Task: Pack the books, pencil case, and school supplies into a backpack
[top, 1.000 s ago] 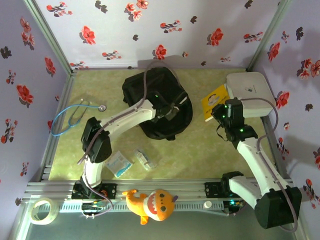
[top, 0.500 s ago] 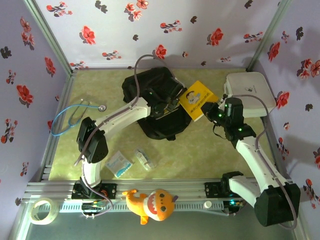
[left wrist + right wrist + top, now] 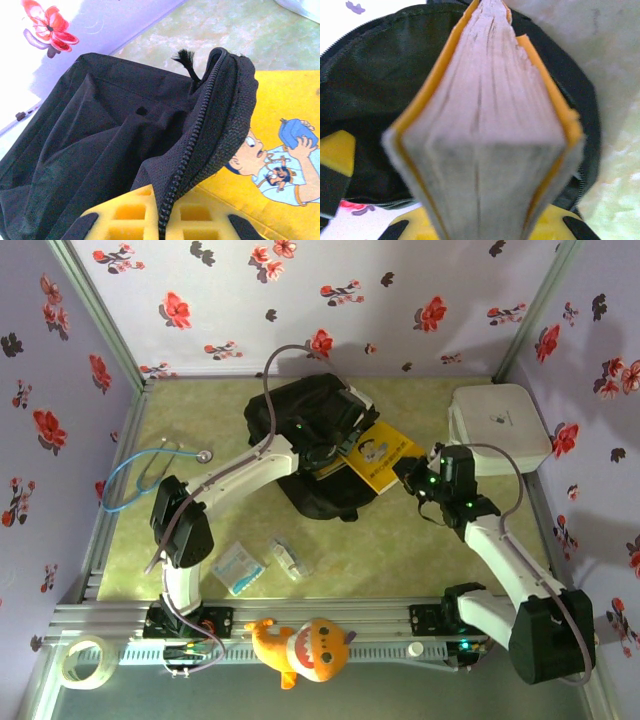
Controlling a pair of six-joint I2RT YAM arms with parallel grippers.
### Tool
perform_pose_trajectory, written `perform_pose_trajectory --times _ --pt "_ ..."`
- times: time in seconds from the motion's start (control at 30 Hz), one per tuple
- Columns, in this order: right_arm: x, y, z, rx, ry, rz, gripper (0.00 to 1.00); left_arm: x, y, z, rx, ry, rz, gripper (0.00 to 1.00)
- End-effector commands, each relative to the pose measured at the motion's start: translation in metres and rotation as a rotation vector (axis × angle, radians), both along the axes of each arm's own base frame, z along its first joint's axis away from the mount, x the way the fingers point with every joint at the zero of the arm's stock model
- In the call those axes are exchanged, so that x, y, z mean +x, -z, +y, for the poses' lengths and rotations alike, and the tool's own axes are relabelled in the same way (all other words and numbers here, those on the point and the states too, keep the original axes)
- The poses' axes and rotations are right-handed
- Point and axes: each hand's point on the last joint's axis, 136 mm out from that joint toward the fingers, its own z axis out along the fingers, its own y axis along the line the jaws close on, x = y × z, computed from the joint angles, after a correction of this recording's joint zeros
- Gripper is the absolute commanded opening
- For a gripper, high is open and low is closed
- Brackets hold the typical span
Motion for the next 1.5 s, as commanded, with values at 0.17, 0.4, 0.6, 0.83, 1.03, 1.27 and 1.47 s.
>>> perform_pose_trajectory --times 0.17,0.4,0.6,0.83,1.03,1.27,1.47 --pt "0.016 -0.024 0.036 0.117 -0.084 -0.075 0.15 0.001 -0.058 -0.005 -0.134 0.016 -0.117 0.0" --pt "0.025 0.017 0.044 0.063 -0.04 0.027 0.16 -0.003 -0.058 -0.006 -0.146 0.036 -0.104 0.0" --pt "0.057 0.041 0.057 0.039 0.022 0.082 0.16 -0.006 -0.06 -0.005 -0.155 0.043 -0.093 0.0" --pt "0.091 0.071 0.087 -0.003 0.057 0.13 0.16 -0.004 -0.063 0.012 -0.189 -0.009 -0.076 0.0" --pt "0.114 0.086 0.103 0.009 0.086 0.132 0.16 -0.002 -0.065 0.018 -0.197 -0.023 -0.071 0.0" --pt "0.125 0.099 0.125 0.019 0.045 0.159 0.21 0.001 -0.063 0.02 -0.22 -0.036 -0.054 0.0" --pt "0.122 0.107 0.13 0.028 0.025 0.19 0.32 0.003 -0.061 0.024 -0.228 -0.047 -0.041 0.0"
